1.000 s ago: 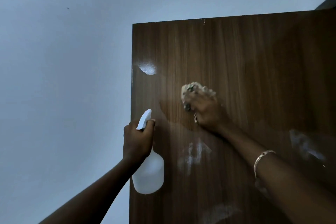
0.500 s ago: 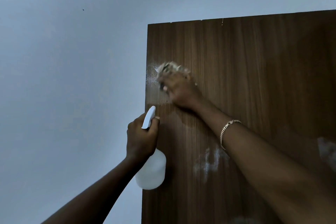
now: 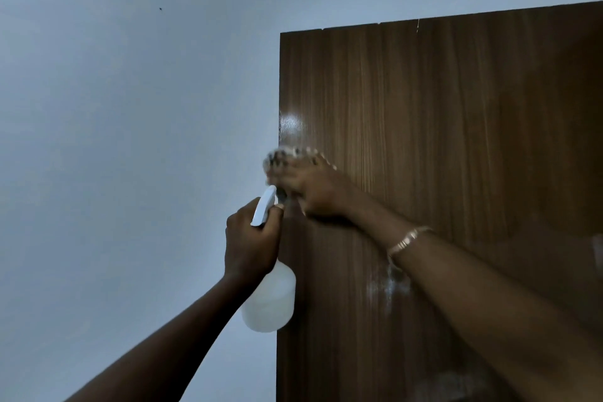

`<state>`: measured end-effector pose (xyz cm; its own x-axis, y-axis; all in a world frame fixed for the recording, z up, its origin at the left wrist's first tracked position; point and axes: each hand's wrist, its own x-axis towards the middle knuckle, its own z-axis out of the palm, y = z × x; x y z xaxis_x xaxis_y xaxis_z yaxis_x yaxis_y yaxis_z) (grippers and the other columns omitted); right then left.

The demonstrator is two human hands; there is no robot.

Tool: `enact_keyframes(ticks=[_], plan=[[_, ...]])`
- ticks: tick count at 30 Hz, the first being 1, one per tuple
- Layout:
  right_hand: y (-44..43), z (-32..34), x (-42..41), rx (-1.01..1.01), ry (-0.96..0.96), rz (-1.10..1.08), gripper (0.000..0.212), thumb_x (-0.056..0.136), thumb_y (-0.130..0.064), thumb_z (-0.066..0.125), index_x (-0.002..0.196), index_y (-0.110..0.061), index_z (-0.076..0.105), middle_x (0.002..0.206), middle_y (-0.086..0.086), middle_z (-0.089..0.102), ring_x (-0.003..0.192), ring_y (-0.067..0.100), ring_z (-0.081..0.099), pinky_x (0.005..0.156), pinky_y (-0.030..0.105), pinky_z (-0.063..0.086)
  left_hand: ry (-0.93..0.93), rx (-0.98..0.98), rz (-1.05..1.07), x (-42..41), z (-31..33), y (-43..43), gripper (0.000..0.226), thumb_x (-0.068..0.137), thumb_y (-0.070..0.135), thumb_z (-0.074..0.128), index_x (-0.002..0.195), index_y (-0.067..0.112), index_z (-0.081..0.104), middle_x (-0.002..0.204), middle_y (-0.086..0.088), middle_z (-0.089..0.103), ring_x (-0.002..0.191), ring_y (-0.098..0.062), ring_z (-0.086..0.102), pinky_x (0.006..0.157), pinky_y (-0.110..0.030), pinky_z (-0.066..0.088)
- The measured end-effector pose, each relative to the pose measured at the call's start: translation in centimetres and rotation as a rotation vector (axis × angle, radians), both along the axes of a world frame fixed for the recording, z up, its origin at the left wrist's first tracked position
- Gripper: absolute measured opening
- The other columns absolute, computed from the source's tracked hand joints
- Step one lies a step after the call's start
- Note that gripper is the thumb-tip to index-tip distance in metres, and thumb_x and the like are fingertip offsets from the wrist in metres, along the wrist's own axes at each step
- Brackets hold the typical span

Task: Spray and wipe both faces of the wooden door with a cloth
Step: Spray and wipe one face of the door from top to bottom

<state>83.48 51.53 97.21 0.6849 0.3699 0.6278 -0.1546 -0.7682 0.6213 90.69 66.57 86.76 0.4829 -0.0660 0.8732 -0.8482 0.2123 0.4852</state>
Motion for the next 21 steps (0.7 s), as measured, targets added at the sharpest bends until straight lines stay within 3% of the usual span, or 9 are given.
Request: enact_keyframes(ticks=[2,3,5,8,11,13,15,18,21], plan=[[-2.4,-4.7,-2.8,-0.101,0.082,0.021,0.065,0.084,-0.021,0.053,0.148,-0.032,0.045,0.16,-0.009,0.035,0.153,0.018,0.019,0.122,0.048,0.008,0.003,0.004,-0.014,-0.2,-0.6,0.7,0.031,0.095,0.033,0.057,0.077,0.007,0.061,0.067,-0.014,0.062,0.056,-0.04,0.061,0.052,-0.056,0.054],[-3.8,-5.5,-4.1,-0.07,0.036,0.017,0.066,0.083,-0.025,0.05,0.149,-0.033,0.044,0.16,-0.01,0.035,0.153,0.017,0.019,0.124,0.048,0.007,0.011,0.006,-0.015,-0.3,-1.1,1.0,0.031,0.097,0.03,0.058,0.081,0.004,0.063,0.069,-0.016,0.063,0.055,-0.039,0.062,0.05,-0.055,0.054],[-5.6,-4.1,-5.5,0.101,-0.183,-0.04,0.068,0.083,-0.024,0.044,0.15,-0.034,0.04,0.159,-0.008,0.036,0.153,0.018,0.021,0.123,0.053,0.011,0.034,0.008,-0.019,-0.7,-1.7,1.6,0.027,0.1,0.022,0.06,0.085,0.001,0.066,0.072,-0.02,0.065,0.054,-0.035,0.063,0.048,-0.048,0.058],[-3.1,-1.4,-3.2,0.236,-0.441,-0.111,0.063,0.086,-0.016,0.053,0.147,-0.032,0.043,0.158,-0.008,0.038,0.152,0.018,0.021,0.119,0.056,0.02,0.054,0.021,-0.023,-0.8,-2.7,1.7,0.026,0.101,0.02,0.06,0.084,0.001,0.066,0.073,-0.022,0.064,0.055,-0.036,0.064,0.046,-0.041,0.058],[-0.2,-5.1,0.2,0.155,-0.263,-0.054,0.063,0.088,-0.015,0.05,0.149,-0.028,0.039,0.159,0.001,0.036,0.15,0.028,0.025,0.12,0.058,0.017,0.064,0.041,-0.022,-0.9,-3.1,1.4,0.031,0.095,0.029,0.058,0.081,0.001,0.063,0.07,-0.02,0.062,0.055,-0.039,0.062,0.049,-0.052,0.055],[-0.8,-10.3,-0.8,-0.005,-0.059,-0.028,0.063,0.088,-0.016,0.055,0.149,-0.029,0.041,0.159,-0.002,0.037,0.151,0.025,0.023,0.12,0.056,0.012,0.014,0.069,-0.02,-1.0,-3.7,1.3,0.03,0.094,0.033,0.055,0.077,0.009,0.064,0.066,-0.01,0.063,0.056,-0.037,0.062,0.052,-0.055,0.054],[-3.2,-13.9,-3.6,-0.046,-0.041,-0.015,0.067,0.084,-0.02,0.061,0.148,-0.031,0.043,0.159,-0.008,0.037,0.153,0.02,0.021,0.122,0.055,0.015,-0.017,0.068,-0.02,-1.1,-4.5,1.6,0.03,0.096,0.031,0.055,0.078,0.008,0.063,0.067,-0.011,0.063,0.055,-0.037,0.061,0.051,-0.056,0.053],[-5.8,-13.4,-6.5,0.248,-0.373,-0.063,0.065,0.083,-0.018,0.058,0.146,-0.03,0.047,0.156,-0.008,0.042,0.151,0.017,0.027,0.115,0.057,0.026,0.011,0.052,-0.026,-1.3,-5.9,2.1,0.028,0.101,0.021,0.06,0.082,0.001,0.065,0.07,-0.018,0.064,0.051,-0.035,0.062,0.048,-0.054,0.053],[-3.3,-10.3,-4.2,0.371,-0.584,-0.074,0.06,0.086,-0.011,0.054,0.144,-0.025,0.052,0.154,-0.006,0.045,0.151,0.02,0.025,0.118,0.052,0.023,0.027,0.067,-0.034,-1.3,-6.8,1.8,0.026,0.101,0.019,0.061,0.083,0.002,0.066,0.07,-0.017,0.065,0.05,-0.033,0.063,0.048,-0.054,0.054]])
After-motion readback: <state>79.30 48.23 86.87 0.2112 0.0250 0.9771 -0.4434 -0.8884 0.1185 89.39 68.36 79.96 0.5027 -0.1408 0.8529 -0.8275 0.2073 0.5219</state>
